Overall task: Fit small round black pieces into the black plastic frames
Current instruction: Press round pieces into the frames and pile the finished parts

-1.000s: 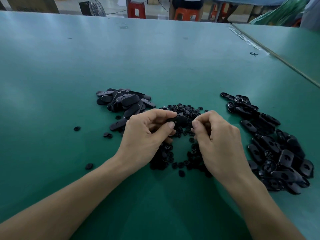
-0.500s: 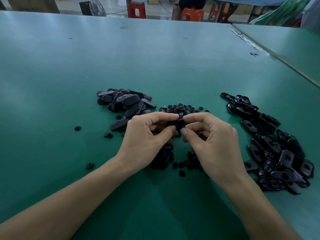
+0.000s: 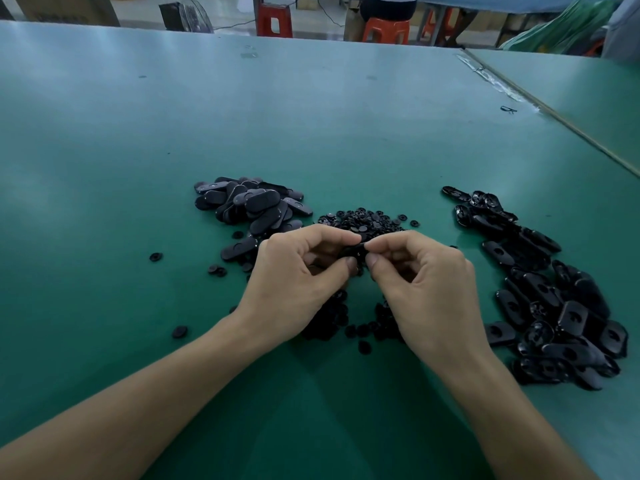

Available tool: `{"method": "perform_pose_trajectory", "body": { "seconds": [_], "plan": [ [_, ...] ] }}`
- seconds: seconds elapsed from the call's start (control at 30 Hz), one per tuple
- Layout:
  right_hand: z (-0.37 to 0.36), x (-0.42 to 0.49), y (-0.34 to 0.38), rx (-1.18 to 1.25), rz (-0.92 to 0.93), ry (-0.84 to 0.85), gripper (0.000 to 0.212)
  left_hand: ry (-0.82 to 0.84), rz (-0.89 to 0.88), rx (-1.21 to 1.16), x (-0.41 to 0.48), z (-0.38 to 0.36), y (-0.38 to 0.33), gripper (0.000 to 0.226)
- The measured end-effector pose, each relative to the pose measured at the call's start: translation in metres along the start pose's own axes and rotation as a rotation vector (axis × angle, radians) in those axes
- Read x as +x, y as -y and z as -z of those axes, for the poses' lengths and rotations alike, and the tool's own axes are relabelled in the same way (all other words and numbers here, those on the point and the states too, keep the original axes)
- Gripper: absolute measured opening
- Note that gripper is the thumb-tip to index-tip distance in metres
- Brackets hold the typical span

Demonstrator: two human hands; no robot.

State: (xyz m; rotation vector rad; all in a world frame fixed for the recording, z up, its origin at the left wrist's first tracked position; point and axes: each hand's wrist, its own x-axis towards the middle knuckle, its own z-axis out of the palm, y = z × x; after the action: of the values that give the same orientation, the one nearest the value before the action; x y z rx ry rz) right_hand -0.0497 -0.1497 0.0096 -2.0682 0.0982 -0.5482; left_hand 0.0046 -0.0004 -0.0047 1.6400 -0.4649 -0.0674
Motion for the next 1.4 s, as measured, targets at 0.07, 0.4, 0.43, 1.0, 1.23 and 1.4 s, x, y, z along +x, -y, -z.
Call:
{"method": "perform_pose_trajectory", "body": {
  "seconds": [0.07, 0.4, 0.43, 1.0, 1.23, 1.4],
  "plan": [
    [0.0006, -0.0001, 0.0003, 0.028, -0.011, 0.012, 0.017, 0.002, -0.008, 0.002, 0.0000, -0.0003, 0.0010, 0.027],
    [0.0083, 0.0024, 0.0016, -0.008, 0.019, 0.050, 0.020, 0.016, -0.035, 0.016, 0.0000, -0.0005, 0.0031, 0.024],
    [0.0086, 0.0025, 0.0014, -0.007, 0.018, 0.057, 0.021, 0.017, -0.033, 0.017, -0.0001, -0.0007, 0.0029, 0.024],
    [0.0043, 0.0004, 0.0020, -0.029, 0.037, 0.082, 0.030, 0.030, -0.096, 0.100, -0.0022, -0.0001, 0.0014, 0.025],
    [0.0010, -0.0012, 0.0032, -0.048, 0.045, 0.057, 0.028, -0.012, -0.166, 0.253, -0.0025, -0.0002, -0.0002, 0.024],
    [0.0025, -0.0023, 0.0044, -0.076, 0.124, 0.109, 0.024, -0.027, -0.158, 0.264, -0.0012, 0.0012, 0.0001, 0.017]
  ]
}}
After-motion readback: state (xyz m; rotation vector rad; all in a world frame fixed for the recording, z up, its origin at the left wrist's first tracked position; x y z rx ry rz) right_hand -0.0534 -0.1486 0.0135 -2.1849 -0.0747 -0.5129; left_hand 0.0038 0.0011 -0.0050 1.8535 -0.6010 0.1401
